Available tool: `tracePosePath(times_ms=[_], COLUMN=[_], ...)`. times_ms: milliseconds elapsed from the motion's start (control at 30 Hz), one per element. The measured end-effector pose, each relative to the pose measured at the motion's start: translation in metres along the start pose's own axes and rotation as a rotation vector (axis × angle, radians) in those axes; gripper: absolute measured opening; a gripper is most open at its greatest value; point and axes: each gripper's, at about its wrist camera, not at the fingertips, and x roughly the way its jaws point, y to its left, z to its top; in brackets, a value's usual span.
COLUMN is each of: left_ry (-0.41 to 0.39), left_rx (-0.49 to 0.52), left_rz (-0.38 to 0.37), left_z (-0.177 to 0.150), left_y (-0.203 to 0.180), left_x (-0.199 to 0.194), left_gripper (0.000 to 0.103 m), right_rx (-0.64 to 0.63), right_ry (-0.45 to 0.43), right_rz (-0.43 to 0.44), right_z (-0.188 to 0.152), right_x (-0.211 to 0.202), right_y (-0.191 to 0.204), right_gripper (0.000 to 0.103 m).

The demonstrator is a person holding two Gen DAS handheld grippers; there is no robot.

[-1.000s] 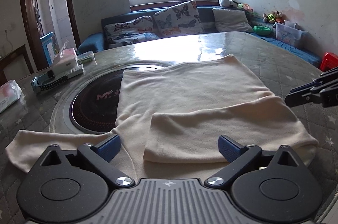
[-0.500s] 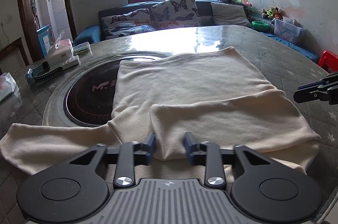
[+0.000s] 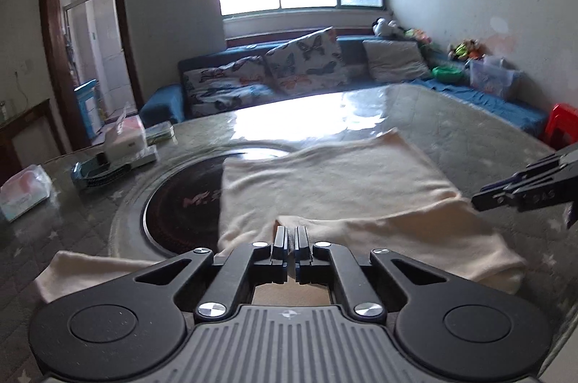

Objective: Fold clothes

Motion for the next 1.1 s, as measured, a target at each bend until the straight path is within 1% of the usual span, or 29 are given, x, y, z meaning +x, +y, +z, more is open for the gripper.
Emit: tracePosePath(times_ms=[67, 200, 367, 433, 567, 633, 700, 767, 900, 1000, 1100], left_ry=[0.017, 0.026, 0.025, 0.027, 0.053, 0.068, 0.067, 0.053, 0.031, 0.033, 0.042], left_rx=[-0.007, -0.008, 0.006, 0.007, 0.0, -0.005, -0.002, 0.001, 0.032, 0.07, 0.097], left_rz=[0.008, 0.018, 0.016, 0.02, 0.039, 0.041, 0.04, 0.016, -0.065, -0.124, -0.164], left_z=[-0.003, -0.008, -0.009, -0.01, -0.011, -0.011, -0.01, -0.007, -0.001, 0.0, -0.002], left_y=[0.004, 0.008, 0.007, 0.007, 0.011, 0.013, 0.011, 0.006, -0.017, -0.035, -0.051], left_x=[0.002, 0.003, 0.003, 0.005, 0.013, 0.016, 0.015, 0.013, 0.011, 0.014, 0.018], left_gripper=[0.004, 0.003, 0.004, 0.004, 0.004, 0.007, 0.007, 0.007, 0.007, 0.008, 0.008], right_rx=[-0.008, 0.004, -0.001, -0.008, -0.017, 0.028, 0.025, -0.005, -0.044, -0.068, -0.051], right_ry=[0.0, -0.003, -0.037, -0.023, 0.003, 0.009, -0.005, -0.017, -0.028, 0.017, 0.034], right_rz=[-0.015, -0.027, 0.007, 0.01, -0.069, -0.059, -0.033, -0.03, 0.014, -0.006, -0.028], right_z=[0.0, 0.0, 0.003, 0.003, 0.0, 0.001, -0.001, -0.001, 0.002, -0.002, -0.006], right_x=[0.005, 0.005, -0.001, 0.005, 0.014, 0.012, 0.005, -0.001, -0.003, 0.009, 0.009], right_y=[0.0, -0.003, 0.002, 0.005, 0.003, -0.004, -0.004, 0.002, 0.013, 0.016, 0.009], right_gripper=[0.021, 0.021, 0.021, 0.021, 0.021, 0.021, 0.021, 0.021, 0.02, 0.019, 0.019])
